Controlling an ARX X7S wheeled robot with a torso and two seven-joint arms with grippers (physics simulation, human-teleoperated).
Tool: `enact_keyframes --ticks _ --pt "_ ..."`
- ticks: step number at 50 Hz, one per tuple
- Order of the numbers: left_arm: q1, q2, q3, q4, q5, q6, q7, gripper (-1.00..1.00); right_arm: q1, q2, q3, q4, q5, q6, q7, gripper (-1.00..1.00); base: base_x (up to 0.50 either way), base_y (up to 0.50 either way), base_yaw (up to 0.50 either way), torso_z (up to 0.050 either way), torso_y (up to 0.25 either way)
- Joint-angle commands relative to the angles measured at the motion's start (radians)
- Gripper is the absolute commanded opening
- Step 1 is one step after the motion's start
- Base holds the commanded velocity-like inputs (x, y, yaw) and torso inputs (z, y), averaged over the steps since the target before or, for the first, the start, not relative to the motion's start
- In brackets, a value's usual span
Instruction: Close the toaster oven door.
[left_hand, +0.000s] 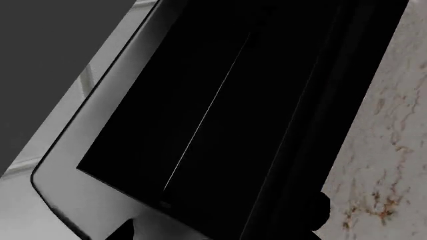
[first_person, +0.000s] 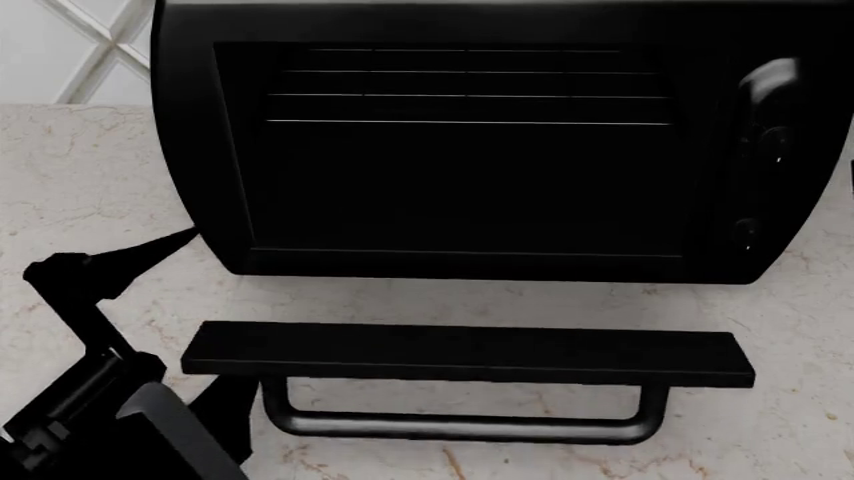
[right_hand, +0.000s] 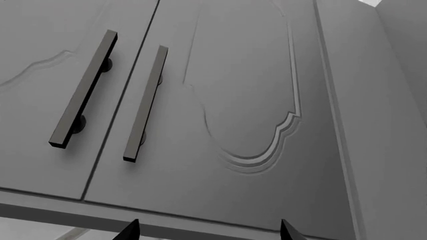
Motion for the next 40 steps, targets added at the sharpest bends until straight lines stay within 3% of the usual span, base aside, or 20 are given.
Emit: enact_keyframes --ticks 1,18,30,40 --pt "0.039 0.068 -0.114 0.089 -0.046 -0.041 -0.161 1.0 0.028 0.023 -0.017 0.006 0.024 -0.01 0.018 1.0 0.0 0.0 0.0 0.0 0.0" --pt "0.063 0.208 -0.173 0.048 -0.103 -0.065 -0.313 1.0 0.045 0.056 -0.017 0.004 0.07 -0.024 0.051 1.0 0.0 0.0 0.0 0.0 0.002" --pt "-0.03 0.259 -0.203 0.076 -0.148 -0.247 -0.271 1.0 0.092 0.075 -0.049 0.014 0.092 -0.031 0.065 1.0 0.01 -0.01 -0.01 0.001 0.0" --pt "-0.095 0.247 -0.176 0.003 -0.13 -0.261 -0.241 1.0 0.092 0.089 -0.044 0.007 0.117 -0.037 0.085 1.0 0.0 0.0 0.0 0.0 0.001"
